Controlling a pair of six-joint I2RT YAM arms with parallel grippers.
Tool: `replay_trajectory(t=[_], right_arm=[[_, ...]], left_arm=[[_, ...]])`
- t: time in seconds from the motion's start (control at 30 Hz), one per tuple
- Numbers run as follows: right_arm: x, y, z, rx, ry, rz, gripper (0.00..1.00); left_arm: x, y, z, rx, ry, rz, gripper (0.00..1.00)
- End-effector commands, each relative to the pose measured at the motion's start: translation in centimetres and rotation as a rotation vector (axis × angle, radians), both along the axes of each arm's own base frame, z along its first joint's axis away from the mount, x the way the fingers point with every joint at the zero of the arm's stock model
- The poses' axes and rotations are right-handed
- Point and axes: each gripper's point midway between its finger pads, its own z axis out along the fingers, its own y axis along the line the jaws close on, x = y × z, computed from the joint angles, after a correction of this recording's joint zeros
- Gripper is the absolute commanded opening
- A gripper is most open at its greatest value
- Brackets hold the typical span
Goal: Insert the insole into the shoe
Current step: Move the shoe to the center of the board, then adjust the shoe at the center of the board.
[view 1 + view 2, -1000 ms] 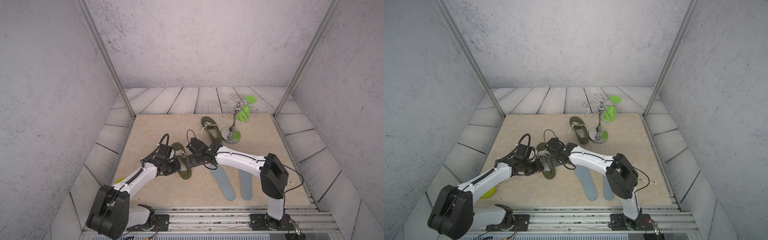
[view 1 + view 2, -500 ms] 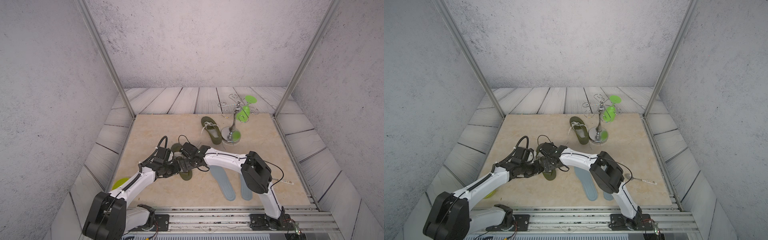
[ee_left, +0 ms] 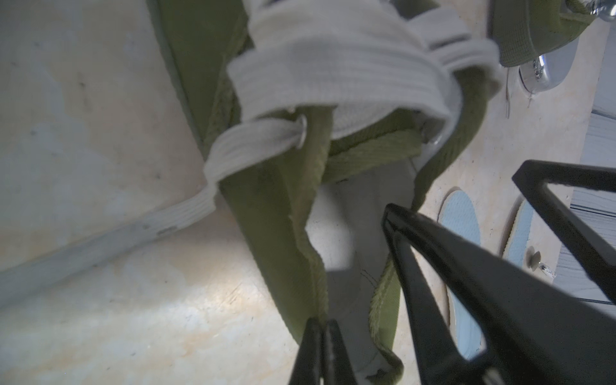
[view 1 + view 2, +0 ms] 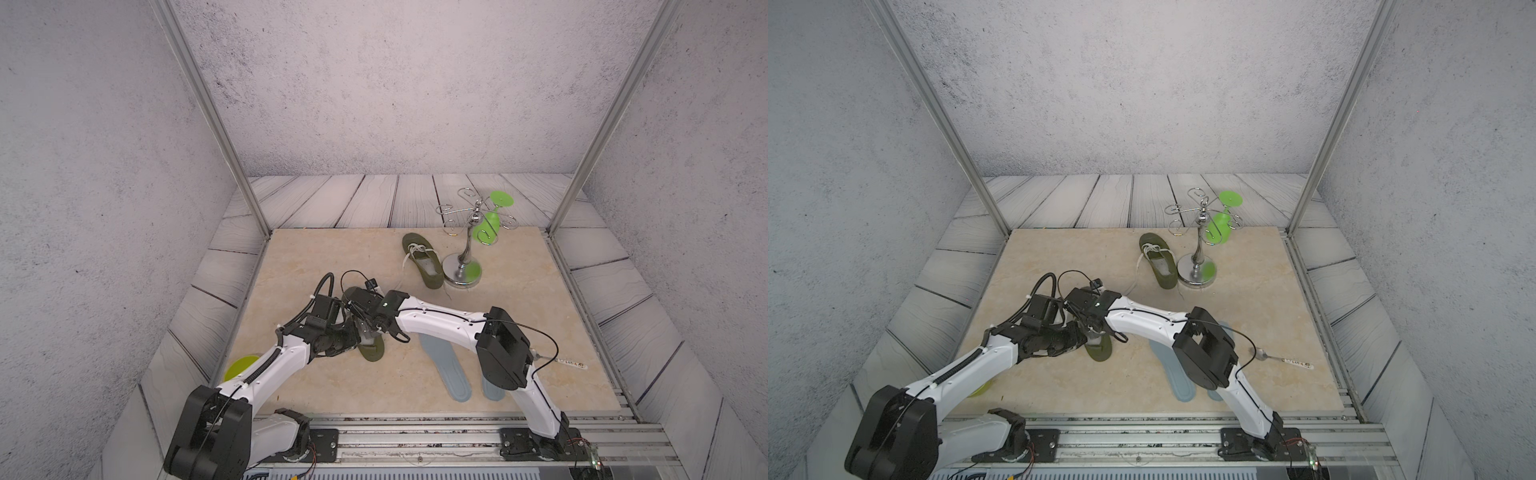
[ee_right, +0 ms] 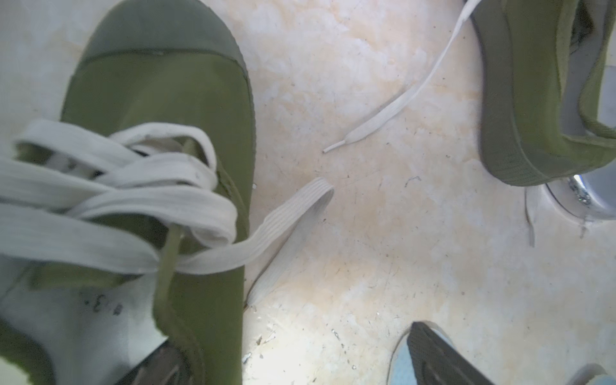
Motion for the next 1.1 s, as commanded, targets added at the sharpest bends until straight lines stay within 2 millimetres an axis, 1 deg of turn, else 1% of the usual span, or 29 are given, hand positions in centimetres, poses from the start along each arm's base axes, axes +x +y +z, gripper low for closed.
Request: replay_trajectory(t=[0.0, 0.03, 0.13, 0.23, 0.33, 0.43, 0.5, 0.57, 0.73, 0.87, 1.0, 1.07], right_arm=[[0.2, -1.5, -0.9, -0.100, -0.017, -0.008, 0.99], [0.1, -1.4, -0.9, -0.098, -0.012, -0.003, 1.00], [-0.1, -1.3, -0.8, -0.076, -0.004, 0.007, 0.93], [-0.4, -1.3, -1.1, -0.064, 0.017, 0.015, 0.81], [-0.7, -1.5, -2.0, -0.054, 0.063, 0.009, 0.67], [-1.0, -1.4, -2.1, -0.038, 0.083, 0.015, 0.54], [-1.1, -1.3, -2.0, -0.025, 0.087, 0.023, 0.46], [-1.3, -1.0, -1.8, 0.006, 0.096, 0.047, 0.41], [-1.4, -0.2, -1.5, 0.131, 0.152, 0.121, 0.30], [-1.7, 0.0, -0.5, 0.200, 0.164, 0.175, 0.21], [-2.2, 0.7, 0.4, 0.300, 0.180, 0.210, 0.11], [-2.5, 1.0, 0.5, 0.347, 0.199, 0.217, 0.04]], left_arm=[[-0.1, 0.0, 0.1, -0.009, -0.008, 0.002, 0.00], [-0.1, 0.0, 0.1, -0.010, -0.009, 0.002, 0.00], [0.0, 0.1, 0.1, -0.006, -0.013, 0.009, 0.00], [-0.1, 0.1, 0.0, -0.004, -0.012, 0.007, 0.00], [-0.2, 0.2, -0.1, -0.002, -0.011, 0.011, 0.00], [-0.2, 0.4, -0.2, 0.005, -0.009, 0.016, 0.00], [-0.2, 0.4, -0.3, 0.007, -0.006, 0.018, 0.00], [-0.2, 0.6, -0.5, 0.014, 0.001, 0.026, 0.00], [-0.4, 0.8, -1.0, 0.029, 0.021, 0.034, 0.00], [-0.4, 0.9, -1.3, 0.035, 0.033, 0.038, 0.00], [-0.4, 0.9, -1.5, 0.037, 0.044, 0.041, 0.00], [-0.4, 0.9, -1.6, 0.037, 0.046, 0.042, 0.00]])
